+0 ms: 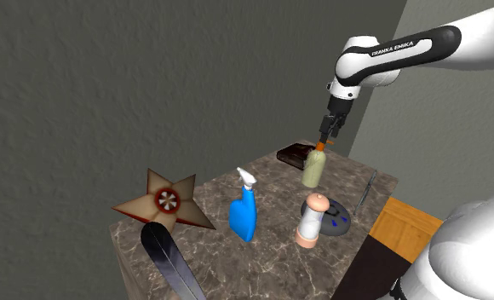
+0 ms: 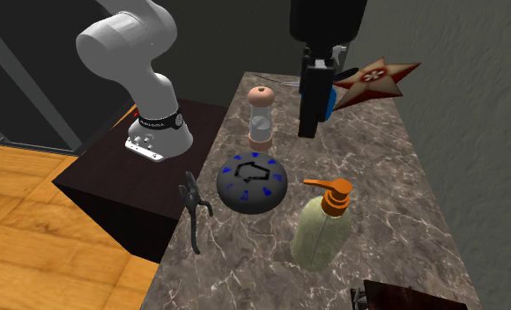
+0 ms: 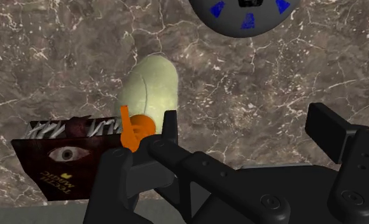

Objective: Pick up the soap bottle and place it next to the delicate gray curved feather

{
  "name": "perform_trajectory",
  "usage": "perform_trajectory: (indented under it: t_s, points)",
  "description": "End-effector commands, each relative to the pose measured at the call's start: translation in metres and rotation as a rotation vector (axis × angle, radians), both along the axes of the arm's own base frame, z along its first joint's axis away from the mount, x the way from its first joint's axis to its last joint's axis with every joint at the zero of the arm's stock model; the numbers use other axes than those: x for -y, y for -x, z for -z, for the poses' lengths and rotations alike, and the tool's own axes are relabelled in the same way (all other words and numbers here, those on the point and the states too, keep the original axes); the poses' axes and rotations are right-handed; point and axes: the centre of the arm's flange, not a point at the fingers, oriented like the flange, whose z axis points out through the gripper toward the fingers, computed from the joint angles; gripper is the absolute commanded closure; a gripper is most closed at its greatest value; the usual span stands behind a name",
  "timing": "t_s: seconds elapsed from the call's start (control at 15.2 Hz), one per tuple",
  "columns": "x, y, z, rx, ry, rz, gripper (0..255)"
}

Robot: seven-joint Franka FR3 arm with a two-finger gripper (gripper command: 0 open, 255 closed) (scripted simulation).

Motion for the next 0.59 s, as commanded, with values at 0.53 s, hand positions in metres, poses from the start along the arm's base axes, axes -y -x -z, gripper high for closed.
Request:
perform_trajectory:
  t_s: [0.53]
  points:
    - [0.087, -0.055, 0.043, 0.013, -0.024, 0.03, 0]
